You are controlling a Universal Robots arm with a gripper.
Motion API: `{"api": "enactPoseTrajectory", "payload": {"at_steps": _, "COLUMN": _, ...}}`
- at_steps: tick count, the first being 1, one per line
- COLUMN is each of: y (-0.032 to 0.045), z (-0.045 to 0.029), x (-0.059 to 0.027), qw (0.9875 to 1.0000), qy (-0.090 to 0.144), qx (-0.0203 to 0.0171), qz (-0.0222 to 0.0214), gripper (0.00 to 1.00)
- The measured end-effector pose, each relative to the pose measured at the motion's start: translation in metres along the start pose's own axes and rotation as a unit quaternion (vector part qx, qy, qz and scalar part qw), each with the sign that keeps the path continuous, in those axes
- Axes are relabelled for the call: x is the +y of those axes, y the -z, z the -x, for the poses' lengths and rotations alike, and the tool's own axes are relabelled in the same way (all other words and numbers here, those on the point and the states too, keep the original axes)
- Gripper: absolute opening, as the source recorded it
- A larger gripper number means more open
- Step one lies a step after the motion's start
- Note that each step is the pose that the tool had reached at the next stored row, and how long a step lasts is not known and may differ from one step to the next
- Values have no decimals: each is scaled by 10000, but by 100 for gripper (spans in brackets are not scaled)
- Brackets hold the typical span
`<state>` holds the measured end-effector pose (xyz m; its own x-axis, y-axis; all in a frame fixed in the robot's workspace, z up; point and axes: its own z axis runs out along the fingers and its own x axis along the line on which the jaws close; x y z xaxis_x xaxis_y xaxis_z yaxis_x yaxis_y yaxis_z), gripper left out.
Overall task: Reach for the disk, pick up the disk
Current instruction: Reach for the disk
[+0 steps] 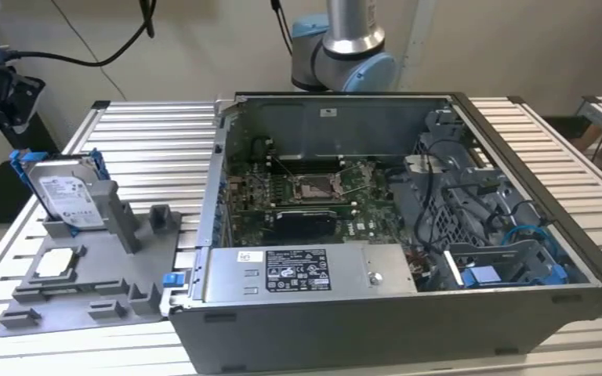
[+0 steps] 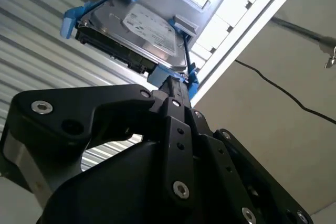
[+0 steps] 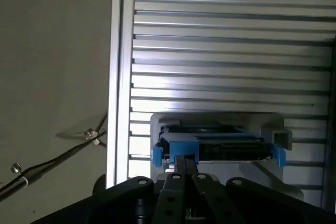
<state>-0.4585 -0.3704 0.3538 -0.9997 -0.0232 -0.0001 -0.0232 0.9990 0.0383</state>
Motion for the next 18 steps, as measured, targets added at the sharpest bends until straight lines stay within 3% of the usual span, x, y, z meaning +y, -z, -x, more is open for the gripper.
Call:
{"api": "enactPoseTrajectory", "payload": {"at_steps": 13, "y": 1, "z": 23, "x": 5, "qw": 10000, "qy": 16, "qx": 2, "qz": 0, "gripper": 0}}
{"api": "enactPoseTrajectory", "payload": {"at_steps": 18, "y": 1, "z": 23, "x": 5, "qw": 9998, "qy": 217, "qx": 9, "qz": 0, "gripper": 0}}
